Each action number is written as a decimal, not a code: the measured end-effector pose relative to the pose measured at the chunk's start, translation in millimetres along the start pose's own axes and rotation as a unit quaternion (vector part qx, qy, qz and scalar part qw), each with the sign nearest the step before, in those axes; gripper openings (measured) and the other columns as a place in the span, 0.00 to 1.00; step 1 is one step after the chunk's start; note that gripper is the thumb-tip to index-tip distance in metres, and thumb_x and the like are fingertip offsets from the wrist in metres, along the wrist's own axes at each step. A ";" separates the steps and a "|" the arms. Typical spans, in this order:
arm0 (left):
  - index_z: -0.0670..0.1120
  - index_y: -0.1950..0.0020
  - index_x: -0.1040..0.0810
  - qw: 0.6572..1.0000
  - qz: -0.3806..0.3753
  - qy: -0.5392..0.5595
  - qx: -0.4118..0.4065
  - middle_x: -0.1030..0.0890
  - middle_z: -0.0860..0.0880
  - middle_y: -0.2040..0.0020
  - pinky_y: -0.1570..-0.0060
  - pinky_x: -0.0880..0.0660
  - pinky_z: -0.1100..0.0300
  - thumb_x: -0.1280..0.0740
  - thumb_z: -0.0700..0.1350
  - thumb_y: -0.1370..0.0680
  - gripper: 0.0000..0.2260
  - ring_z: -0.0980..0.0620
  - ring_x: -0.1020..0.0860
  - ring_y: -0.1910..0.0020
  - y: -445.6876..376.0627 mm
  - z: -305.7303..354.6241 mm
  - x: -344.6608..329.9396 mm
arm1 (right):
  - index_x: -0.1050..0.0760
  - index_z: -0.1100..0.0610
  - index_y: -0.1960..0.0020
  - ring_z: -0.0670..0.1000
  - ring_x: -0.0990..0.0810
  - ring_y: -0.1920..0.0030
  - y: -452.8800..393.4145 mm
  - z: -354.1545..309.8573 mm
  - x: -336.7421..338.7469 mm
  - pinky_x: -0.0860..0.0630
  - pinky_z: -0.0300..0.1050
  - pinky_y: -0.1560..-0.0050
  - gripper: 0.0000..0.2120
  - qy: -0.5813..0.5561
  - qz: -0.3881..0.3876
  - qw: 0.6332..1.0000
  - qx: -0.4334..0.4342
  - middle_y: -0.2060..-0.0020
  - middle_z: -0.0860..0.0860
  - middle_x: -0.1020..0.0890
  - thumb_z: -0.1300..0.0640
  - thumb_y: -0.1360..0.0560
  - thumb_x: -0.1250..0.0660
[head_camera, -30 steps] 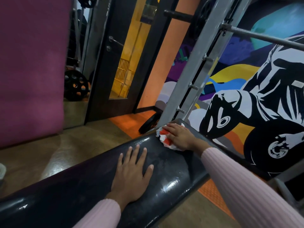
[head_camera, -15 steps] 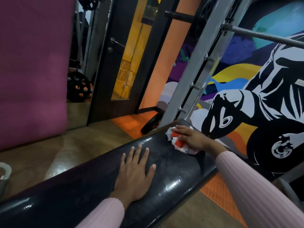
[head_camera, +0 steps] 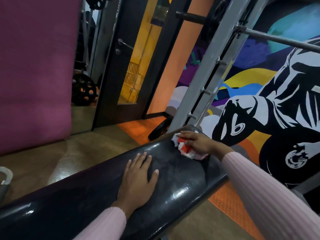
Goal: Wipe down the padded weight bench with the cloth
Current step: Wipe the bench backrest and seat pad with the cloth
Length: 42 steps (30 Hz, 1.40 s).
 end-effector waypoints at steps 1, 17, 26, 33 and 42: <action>0.50 0.24 0.42 1.000 0.010 0.013 0.001 0.44 0.54 0.23 0.28 0.58 0.59 0.59 0.64 0.26 0.34 0.58 0.51 0.25 2.3 -2.1 2.7 | 0.33 0.49 0.28 0.54 0.39 0.26 -4.0 12.0 1.7 0.43 0.52 0.26 0.20 0.021 0.005 0.999 -0.035 0.25 0.49 0.37 0.51 0.19 0.43; 0.46 0.31 0.29 0.993 0.089 0.075 -0.010 0.30 0.52 0.30 0.30 0.47 0.64 0.43 0.45 0.20 0.17 0.62 0.42 0.29 46.9 -24.1 27.4 | 0.36 0.47 0.26 0.54 0.37 0.27 -15.5 -54.8 -4.2 0.40 0.56 0.28 0.24 0.067 0.070 0.994 -0.041 0.27 0.49 0.34 0.48 0.22 0.42; 0.45 0.33 0.27 0.991 0.101 0.083 -0.008 0.29 0.51 0.31 0.30 0.44 0.61 0.45 0.47 0.22 0.20 0.62 0.41 0.30 45.8 -25.6 28.3 | 0.32 0.43 0.29 0.49 0.37 0.27 -13.7 -79.8 -19.6 0.43 0.53 0.27 0.22 -0.009 0.055 0.997 0.052 0.27 0.46 0.32 0.50 0.22 0.47; 0.47 0.30 0.30 0.992 0.099 0.083 -0.011 0.33 0.53 0.28 0.31 0.50 0.67 0.44 0.45 0.19 0.18 0.65 0.45 0.31 46.1 -22.6 32.0 | 0.39 0.45 0.26 0.54 0.41 0.26 -26.7 -124.9 -35.8 0.47 0.61 0.28 0.24 0.082 0.037 0.996 -0.007 0.26 0.50 0.36 0.46 0.21 0.49; 0.46 0.31 0.29 0.991 0.103 0.083 -0.009 0.31 0.52 0.29 0.32 0.49 0.66 0.42 0.43 0.20 0.17 0.64 0.44 0.32 45.9 -22.5 33.5 | 0.38 0.47 0.25 0.53 0.42 0.24 -16.0 -90.9 -18.9 0.47 0.52 0.25 0.22 0.026 0.029 0.999 0.005 0.25 0.49 0.37 0.51 0.20 0.45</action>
Point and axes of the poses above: each hand's wrist, its own y-axis away from the middle knuckle, its own x-axis out of the back of the hand, z = x × y, the point moved 10 cm from there along -y, towards the middle knuckle
